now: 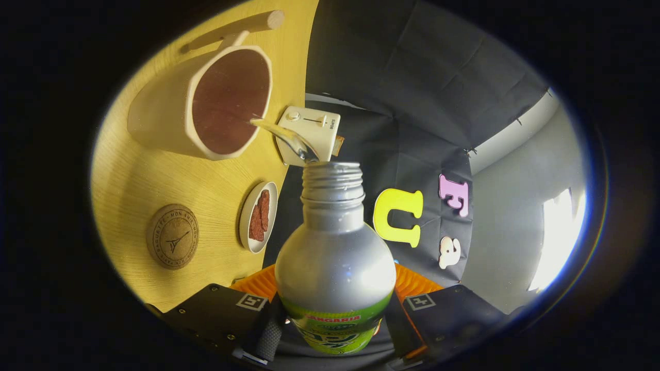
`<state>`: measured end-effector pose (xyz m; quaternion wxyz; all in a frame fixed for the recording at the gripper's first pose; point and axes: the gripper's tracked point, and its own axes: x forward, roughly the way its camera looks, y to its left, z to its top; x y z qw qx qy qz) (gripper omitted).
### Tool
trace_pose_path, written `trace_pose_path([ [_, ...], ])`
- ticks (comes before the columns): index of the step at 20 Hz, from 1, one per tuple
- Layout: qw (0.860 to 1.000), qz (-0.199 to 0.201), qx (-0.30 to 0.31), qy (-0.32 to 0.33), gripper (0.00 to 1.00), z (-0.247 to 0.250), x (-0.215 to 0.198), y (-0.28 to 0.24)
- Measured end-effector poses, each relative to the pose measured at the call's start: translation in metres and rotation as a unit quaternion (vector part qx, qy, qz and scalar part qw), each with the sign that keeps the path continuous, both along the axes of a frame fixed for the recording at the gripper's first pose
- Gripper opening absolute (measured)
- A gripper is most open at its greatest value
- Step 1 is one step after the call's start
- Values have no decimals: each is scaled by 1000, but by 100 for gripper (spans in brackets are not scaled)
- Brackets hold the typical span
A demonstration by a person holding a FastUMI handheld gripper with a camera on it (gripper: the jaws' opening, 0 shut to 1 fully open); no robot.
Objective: Take the bottle from table, then pour the juice into the cup, finally place the bottle on the coaster
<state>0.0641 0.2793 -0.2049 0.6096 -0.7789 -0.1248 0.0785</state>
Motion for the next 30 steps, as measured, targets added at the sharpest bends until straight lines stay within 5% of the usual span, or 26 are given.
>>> trace_pose_path([
  [30,999,8,-33,-11,82,5,-7,10],
])
